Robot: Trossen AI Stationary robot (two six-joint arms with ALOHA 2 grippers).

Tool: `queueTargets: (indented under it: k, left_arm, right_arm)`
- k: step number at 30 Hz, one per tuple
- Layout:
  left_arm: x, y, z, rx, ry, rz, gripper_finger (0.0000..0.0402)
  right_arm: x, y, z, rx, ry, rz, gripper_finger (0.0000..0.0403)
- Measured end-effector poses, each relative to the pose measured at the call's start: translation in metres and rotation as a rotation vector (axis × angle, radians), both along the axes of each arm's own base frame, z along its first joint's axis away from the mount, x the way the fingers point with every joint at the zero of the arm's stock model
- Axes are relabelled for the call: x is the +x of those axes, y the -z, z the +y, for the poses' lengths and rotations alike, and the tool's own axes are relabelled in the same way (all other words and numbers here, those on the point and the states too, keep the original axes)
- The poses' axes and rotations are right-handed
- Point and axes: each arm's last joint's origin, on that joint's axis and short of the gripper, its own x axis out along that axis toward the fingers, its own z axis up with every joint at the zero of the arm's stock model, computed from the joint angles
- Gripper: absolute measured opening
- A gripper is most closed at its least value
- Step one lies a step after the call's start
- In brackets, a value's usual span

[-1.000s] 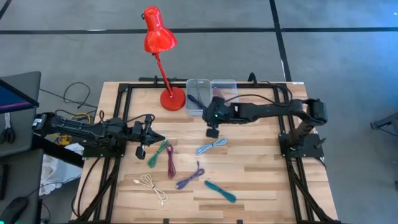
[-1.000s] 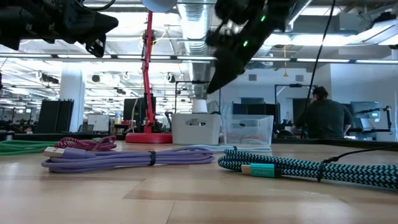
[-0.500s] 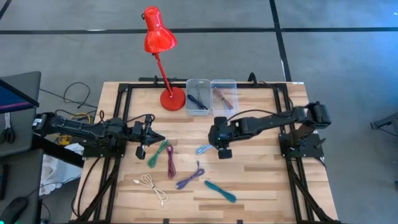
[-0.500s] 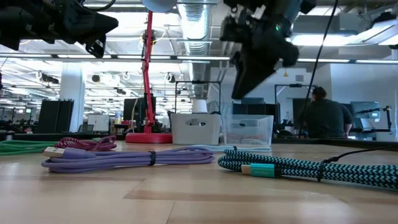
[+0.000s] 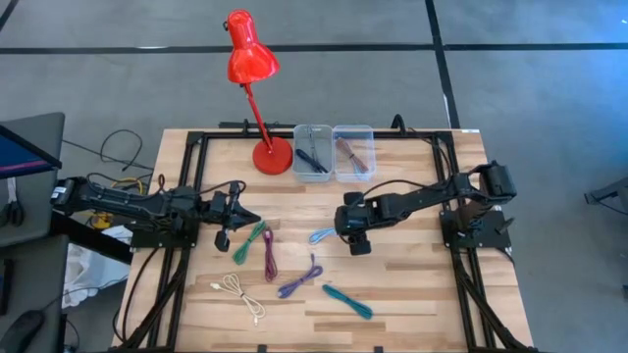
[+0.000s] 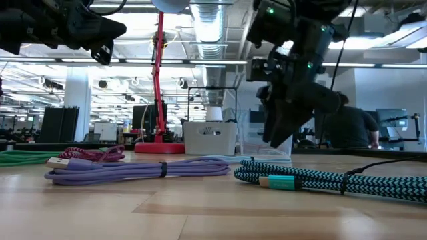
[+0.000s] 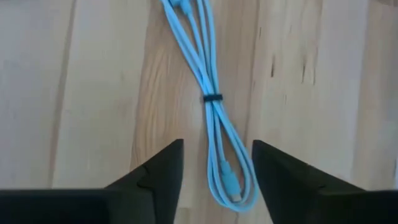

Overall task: Pick & Place USB Port
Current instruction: Put the light blue charger cable into the transparent bin

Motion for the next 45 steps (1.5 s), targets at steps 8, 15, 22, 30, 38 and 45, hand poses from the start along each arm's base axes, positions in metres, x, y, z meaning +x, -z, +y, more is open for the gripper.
queueTargets:
  k: [8,15,22,30,38,45]
  left_arm:
    - [0.0,0.0,0.0,-0.005,0.0,0.001,0.0012]
    - [0.0,0.0,0.0,-0.011,-0.015,0.002,0.0012]
    - [0.0,0.0,0.001,-0.011,-0.039,0.001,0.0012]
    - [0.0,0.0,0.001,-0.011,-0.039,0.001,0.0012]
    - [0.0,0.0,0.001,-0.01,-0.038,0.001,0.0012]
    - [0.0,0.0,0.001,-0.01,-0.038,0.001,0.0012]
  right_arm:
    - [-0.014,0.019,-0.003,0.006,0.005,-0.034,0.021]
    - [-0.028,0.04,-0.005,0.008,0.004,-0.083,0.0178]
    - [-0.037,0.052,-0.005,0.01,0.004,-0.144,0.0102]
    - [-0.034,0.051,-0.007,-0.047,0.041,-0.189,0.0008]
    - [-0.034,0.046,-0.01,-0.119,0.096,-0.231,0.0005]
    - [-0.04,0.019,-0.02,-0.17,0.158,-0.298,0.0002]
